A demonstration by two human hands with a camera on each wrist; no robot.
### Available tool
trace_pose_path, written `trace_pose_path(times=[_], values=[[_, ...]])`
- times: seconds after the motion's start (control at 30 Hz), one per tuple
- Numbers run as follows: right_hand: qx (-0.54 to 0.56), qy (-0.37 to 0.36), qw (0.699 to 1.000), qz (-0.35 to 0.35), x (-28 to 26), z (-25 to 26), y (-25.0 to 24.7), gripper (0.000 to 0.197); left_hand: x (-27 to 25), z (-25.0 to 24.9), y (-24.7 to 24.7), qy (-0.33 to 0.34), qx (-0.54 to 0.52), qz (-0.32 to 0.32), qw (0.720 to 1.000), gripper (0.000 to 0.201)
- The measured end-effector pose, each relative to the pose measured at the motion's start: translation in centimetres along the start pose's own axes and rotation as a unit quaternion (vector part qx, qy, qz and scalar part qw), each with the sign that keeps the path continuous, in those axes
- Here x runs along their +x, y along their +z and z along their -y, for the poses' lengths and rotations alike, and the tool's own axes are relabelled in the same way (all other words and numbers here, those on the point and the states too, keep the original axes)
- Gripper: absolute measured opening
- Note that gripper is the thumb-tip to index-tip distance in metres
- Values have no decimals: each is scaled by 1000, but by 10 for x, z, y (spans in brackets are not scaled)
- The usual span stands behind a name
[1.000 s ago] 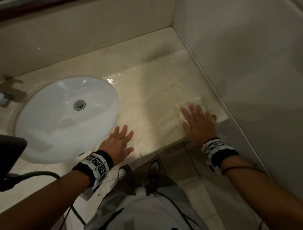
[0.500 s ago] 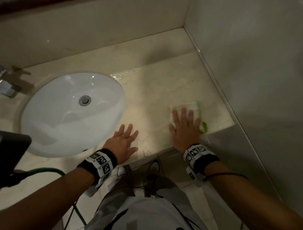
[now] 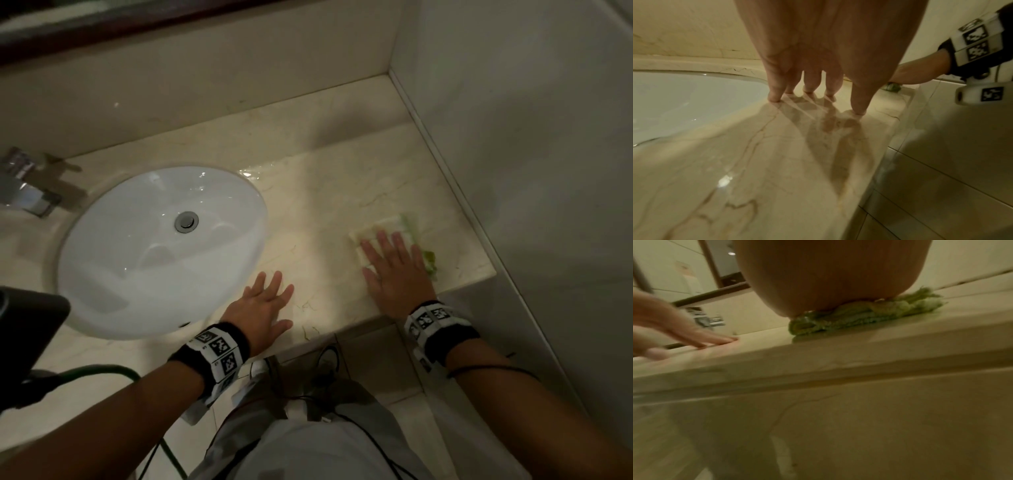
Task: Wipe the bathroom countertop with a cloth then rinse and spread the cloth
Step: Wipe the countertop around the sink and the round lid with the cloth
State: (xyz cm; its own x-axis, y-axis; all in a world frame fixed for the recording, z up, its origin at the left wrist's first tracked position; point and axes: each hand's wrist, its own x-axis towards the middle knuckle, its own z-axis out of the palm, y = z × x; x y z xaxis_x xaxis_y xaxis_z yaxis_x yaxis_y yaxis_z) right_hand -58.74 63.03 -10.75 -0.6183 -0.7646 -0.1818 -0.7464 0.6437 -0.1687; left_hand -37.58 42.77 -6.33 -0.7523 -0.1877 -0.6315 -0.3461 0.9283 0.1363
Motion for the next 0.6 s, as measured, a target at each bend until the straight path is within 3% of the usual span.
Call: trace_pose_path(times=[0.13,0.23,0.47,0.6], values=[[-14,99,995,20,-7,-63,-12,59,0,0,0,0,-1,-2,1000,68],[2,141,989,49,-13,-83,-18,57,-1,0,0,2,1,-5,1000,68],[33,217,974,46,3,-44,-13,61,-1,1,3,6,-2,-14,1000,68],[31,206,977,45,20,-14,-14,62,-1,1,2,8,-3,-16,1000,68]])
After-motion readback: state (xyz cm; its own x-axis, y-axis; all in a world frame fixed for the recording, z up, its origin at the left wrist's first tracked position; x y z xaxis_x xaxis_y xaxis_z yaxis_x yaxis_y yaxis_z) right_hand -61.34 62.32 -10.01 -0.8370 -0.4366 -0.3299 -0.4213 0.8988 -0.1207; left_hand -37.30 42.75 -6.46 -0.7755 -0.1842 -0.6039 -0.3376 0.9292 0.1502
